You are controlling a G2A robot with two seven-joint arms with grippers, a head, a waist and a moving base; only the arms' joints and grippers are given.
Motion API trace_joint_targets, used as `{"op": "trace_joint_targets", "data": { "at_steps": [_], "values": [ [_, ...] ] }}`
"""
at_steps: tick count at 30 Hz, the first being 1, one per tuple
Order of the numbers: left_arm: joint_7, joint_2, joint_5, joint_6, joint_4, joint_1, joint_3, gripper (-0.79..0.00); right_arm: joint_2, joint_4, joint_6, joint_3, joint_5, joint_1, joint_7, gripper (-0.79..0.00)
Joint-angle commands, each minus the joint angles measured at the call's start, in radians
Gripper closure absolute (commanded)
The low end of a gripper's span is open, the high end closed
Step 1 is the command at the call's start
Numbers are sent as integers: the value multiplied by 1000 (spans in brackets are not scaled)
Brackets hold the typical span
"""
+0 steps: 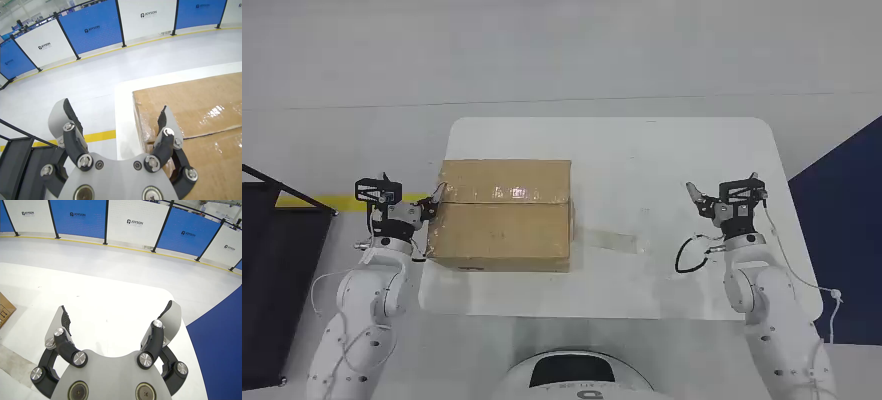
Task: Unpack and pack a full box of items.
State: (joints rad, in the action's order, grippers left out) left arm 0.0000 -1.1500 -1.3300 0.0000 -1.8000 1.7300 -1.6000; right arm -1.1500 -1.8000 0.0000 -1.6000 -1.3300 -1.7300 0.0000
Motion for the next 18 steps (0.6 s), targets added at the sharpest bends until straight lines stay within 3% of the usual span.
{"op": "trace_joint_targets", "data": {
  "at_steps": [1, 10, 12, 17, 18],
  "values": [
    [0, 0, 0, 0, 0, 0, 0, -785, 0, 0, 0, 0, 0, 0, 0, -785],
    [-64, 3, 56, -28, 104, -28, -66, -785, 0, 0, 0, 0, 0, 0, 0, -785],
    [-93, 6, 93, -77, 120, -26, -96, -785, 0, 0, 0, 0, 0, 0, 0, -785],
    [-182, 20, 302, -328, 171, -23, -186, -785, 0, 0, 0, 0, 0, 0, 0, -785],
    [-189, 21, 316, -343, 175, -24, -194, -785, 0, 0, 0, 0, 0, 0, 0, -785]
  ]
}}
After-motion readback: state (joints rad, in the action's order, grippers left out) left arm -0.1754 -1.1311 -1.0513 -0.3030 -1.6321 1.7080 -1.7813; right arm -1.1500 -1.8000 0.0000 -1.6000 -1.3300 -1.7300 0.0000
